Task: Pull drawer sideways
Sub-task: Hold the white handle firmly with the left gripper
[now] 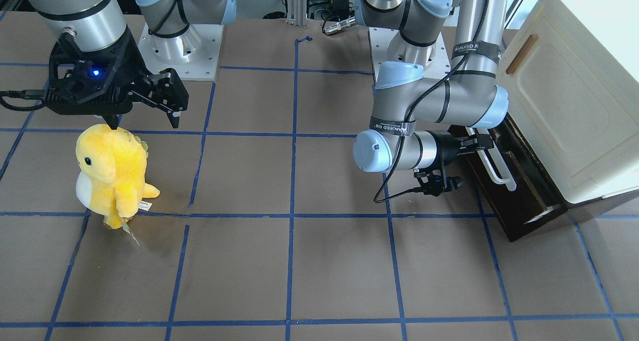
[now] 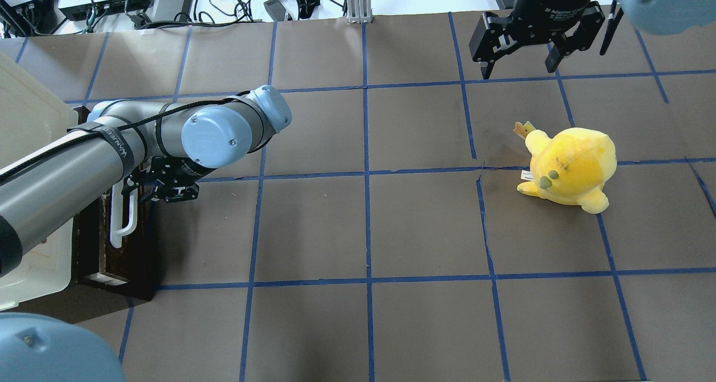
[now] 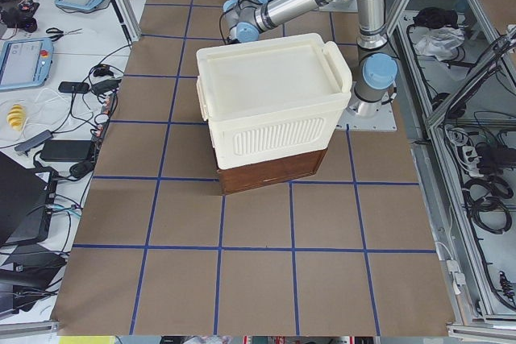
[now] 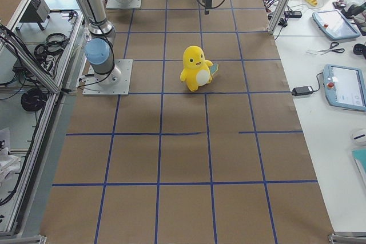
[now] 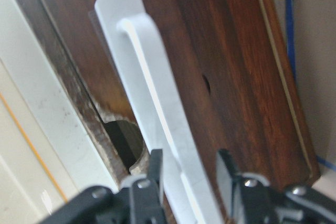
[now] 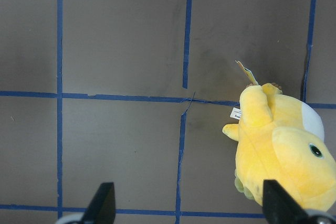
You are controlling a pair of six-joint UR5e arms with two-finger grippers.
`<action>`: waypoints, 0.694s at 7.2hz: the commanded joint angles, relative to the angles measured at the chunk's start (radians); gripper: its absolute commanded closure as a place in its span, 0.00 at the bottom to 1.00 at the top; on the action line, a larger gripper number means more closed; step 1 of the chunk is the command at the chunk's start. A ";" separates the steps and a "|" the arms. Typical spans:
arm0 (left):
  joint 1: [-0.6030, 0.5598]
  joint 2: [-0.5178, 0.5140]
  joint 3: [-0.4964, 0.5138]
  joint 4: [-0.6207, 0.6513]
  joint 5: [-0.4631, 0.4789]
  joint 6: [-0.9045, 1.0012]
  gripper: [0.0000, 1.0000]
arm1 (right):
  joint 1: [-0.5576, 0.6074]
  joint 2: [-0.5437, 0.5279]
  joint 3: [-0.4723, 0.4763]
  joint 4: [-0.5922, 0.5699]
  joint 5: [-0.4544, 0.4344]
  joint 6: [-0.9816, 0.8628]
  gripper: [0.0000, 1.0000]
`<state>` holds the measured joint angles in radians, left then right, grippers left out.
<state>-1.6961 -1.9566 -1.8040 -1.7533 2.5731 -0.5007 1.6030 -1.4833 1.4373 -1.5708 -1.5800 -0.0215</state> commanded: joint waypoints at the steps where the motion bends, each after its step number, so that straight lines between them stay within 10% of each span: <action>1: 0.001 -0.005 0.000 0.003 -0.002 -0.013 0.10 | 0.000 0.000 0.000 0.000 0.000 -0.002 0.00; 2: 0.001 -0.013 0.002 0.003 0.008 -0.009 0.15 | 0.000 0.000 0.000 0.000 0.000 0.000 0.00; 4: 0.003 -0.019 -0.005 0.003 0.009 -0.018 0.79 | 0.000 0.000 0.000 0.000 0.000 0.000 0.00; 5: 0.003 -0.022 -0.009 0.003 0.009 -0.025 0.90 | 0.000 0.000 0.000 0.000 0.000 0.000 0.00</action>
<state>-1.6941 -1.9743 -1.8083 -1.7507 2.5813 -0.5178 1.6030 -1.4834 1.4373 -1.5708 -1.5800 -0.0215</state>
